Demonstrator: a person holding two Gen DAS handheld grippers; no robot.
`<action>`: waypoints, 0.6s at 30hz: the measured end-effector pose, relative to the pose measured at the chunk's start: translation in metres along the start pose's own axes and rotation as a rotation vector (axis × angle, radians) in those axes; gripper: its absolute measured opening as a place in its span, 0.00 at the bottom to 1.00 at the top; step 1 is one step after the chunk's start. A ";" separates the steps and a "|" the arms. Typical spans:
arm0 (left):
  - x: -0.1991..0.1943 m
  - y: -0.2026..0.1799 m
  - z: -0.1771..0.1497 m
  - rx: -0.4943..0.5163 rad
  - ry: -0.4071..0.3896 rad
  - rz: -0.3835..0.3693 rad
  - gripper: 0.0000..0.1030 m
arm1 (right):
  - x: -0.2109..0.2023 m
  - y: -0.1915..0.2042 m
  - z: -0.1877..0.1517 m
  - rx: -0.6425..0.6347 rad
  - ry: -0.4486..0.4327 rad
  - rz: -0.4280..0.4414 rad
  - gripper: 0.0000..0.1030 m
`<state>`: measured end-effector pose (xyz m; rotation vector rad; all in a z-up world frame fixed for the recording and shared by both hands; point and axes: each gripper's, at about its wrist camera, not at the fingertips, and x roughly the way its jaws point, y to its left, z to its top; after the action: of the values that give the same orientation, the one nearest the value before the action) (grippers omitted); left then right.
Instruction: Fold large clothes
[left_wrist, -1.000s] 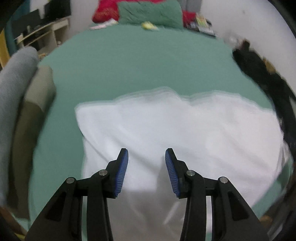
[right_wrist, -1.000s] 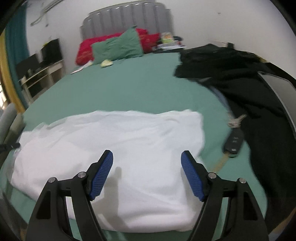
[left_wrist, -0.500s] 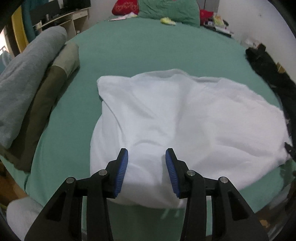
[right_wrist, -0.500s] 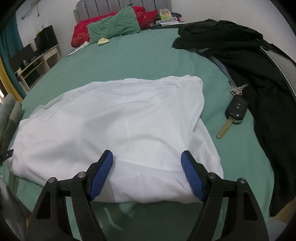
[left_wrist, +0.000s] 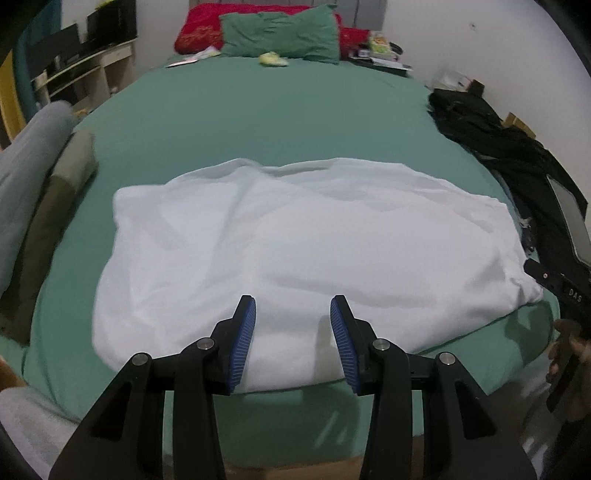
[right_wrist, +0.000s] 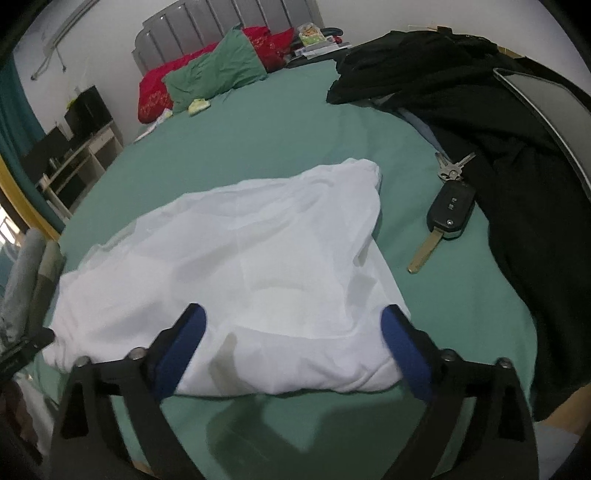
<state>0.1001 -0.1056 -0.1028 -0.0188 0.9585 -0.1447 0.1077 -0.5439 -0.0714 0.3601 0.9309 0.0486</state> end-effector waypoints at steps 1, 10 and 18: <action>0.002 -0.005 0.003 0.008 -0.001 -0.004 0.43 | 0.002 0.000 0.001 -0.001 0.001 0.002 0.94; 0.027 -0.020 0.026 0.012 -0.015 -0.015 0.43 | 0.027 -0.008 0.011 0.081 0.043 0.102 0.94; 0.064 -0.022 0.035 0.007 0.018 -0.002 0.43 | 0.042 -0.011 0.008 0.110 0.017 0.153 1.00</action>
<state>0.1624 -0.1375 -0.1331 -0.0117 0.9755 -0.1506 0.1385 -0.5484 -0.1034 0.5330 0.9240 0.1413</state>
